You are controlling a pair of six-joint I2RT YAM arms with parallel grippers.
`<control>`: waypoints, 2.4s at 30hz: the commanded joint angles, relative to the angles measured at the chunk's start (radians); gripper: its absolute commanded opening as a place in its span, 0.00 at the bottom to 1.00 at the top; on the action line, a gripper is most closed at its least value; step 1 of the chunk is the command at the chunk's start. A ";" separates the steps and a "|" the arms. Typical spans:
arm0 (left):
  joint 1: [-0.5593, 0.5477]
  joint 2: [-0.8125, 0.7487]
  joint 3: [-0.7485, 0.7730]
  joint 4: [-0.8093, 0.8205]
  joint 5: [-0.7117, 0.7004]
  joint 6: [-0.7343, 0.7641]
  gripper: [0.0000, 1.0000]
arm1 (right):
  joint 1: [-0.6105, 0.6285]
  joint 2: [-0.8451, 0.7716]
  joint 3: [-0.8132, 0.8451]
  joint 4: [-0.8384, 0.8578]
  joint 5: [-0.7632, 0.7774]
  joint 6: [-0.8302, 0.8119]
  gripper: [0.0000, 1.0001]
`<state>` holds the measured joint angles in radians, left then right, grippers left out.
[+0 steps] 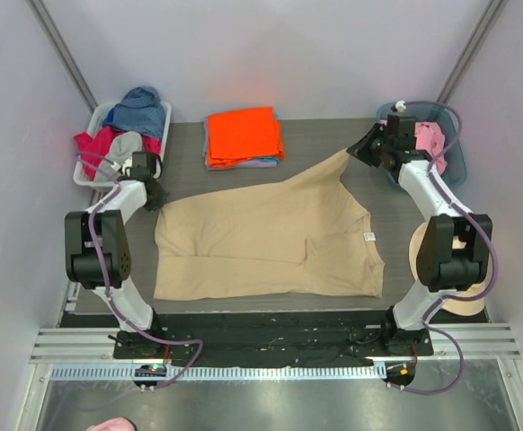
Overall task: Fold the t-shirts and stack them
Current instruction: Fold the tshirt
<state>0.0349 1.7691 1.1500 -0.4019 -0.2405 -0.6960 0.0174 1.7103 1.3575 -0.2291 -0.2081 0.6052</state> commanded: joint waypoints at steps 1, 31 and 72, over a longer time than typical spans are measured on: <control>-0.001 -0.103 0.021 -0.025 0.023 0.030 0.00 | -0.005 -0.106 0.005 -0.050 0.016 0.002 0.01; -0.021 0.009 0.155 -0.026 0.050 0.076 0.00 | -0.056 -0.201 -0.150 0.034 0.150 0.034 0.01; -0.089 -0.029 0.062 0.051 0.026 0.067 0.00 | -0.073 -0.331 -0.271 0.027 0.131 0.057 0.01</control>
<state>-0.0605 1.8275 1.2533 -0.4114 -0.1982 -0.6071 -0.0494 1.5085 1.1275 -0.1898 -0.1333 0.6479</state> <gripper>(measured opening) 0.010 0.034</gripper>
